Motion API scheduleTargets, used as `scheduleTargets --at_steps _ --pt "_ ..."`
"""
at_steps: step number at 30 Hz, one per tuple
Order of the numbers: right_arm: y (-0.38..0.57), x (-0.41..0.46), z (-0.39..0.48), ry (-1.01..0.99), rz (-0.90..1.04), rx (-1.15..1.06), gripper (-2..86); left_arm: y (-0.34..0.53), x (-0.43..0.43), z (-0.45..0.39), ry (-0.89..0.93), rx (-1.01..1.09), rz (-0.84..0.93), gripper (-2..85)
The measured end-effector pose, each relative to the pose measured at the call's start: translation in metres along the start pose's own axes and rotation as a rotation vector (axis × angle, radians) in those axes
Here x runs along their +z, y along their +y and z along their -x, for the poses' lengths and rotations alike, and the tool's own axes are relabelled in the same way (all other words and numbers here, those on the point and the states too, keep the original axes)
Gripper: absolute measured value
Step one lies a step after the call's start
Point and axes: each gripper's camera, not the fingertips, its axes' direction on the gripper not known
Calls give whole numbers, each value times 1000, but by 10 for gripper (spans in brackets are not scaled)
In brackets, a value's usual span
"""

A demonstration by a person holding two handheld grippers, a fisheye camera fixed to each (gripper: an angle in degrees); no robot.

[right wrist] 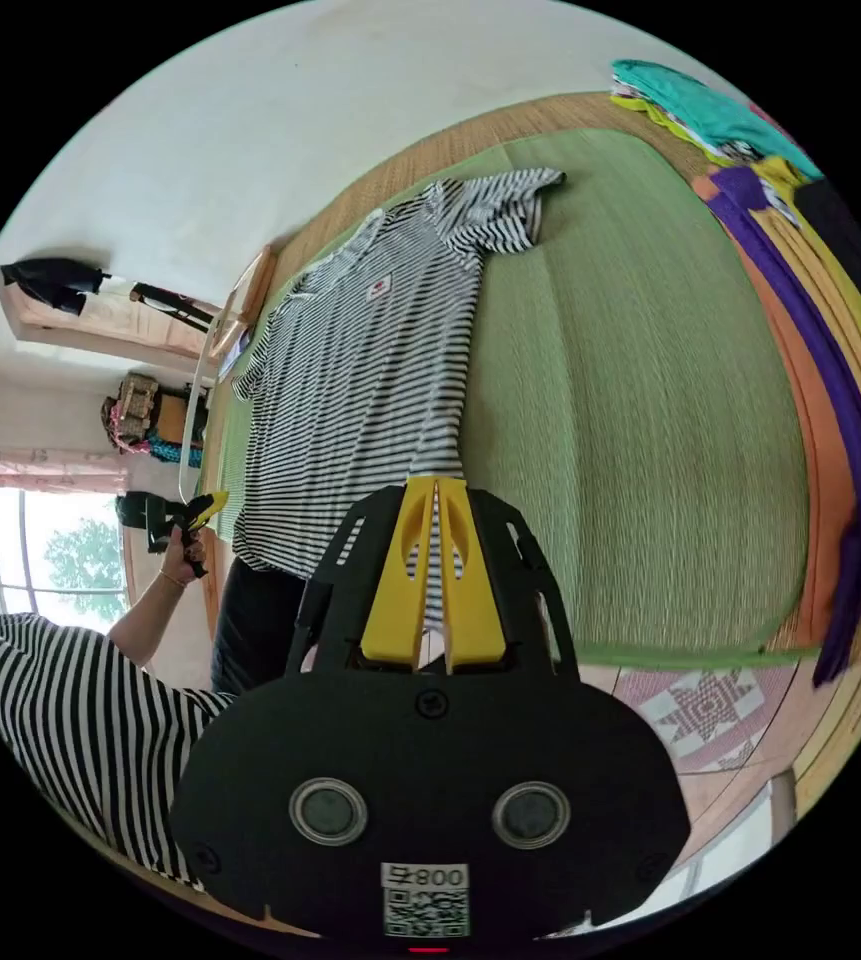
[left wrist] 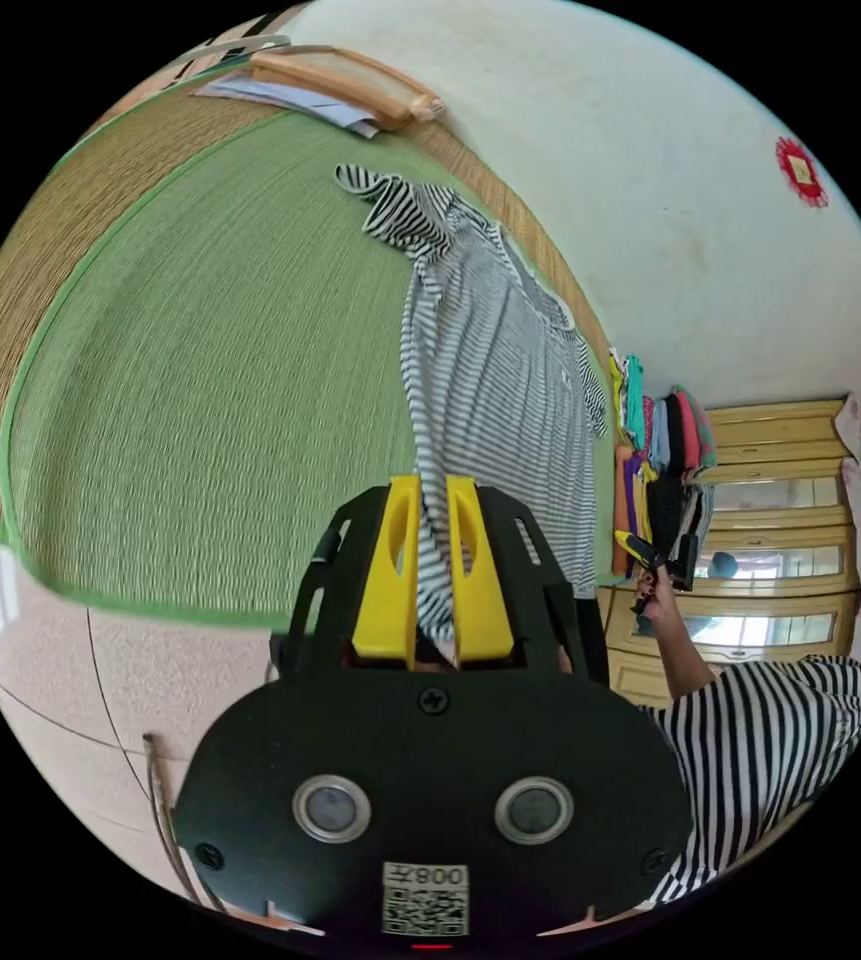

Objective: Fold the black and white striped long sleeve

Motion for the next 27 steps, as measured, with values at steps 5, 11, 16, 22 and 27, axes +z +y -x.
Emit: scheduleTargets --at_steps 5,11,16,22,27 --pt "71 -9 -11 10 45 32 43 68 -15 24 5 -22 43 77" --pt "111 0 -23 62 122 55 65 113 -19 41 -44 2 91 89" --pt "120 4 -31 17 132 79 60 124 -12 45 -156 28 170 87" --pt "126 5 -28 -3 142 68 52 148 -25 51 -127 74 173 100" --pt "132 2 -31 -17 143 79 43 166 -36 62 -79 83 155 103"
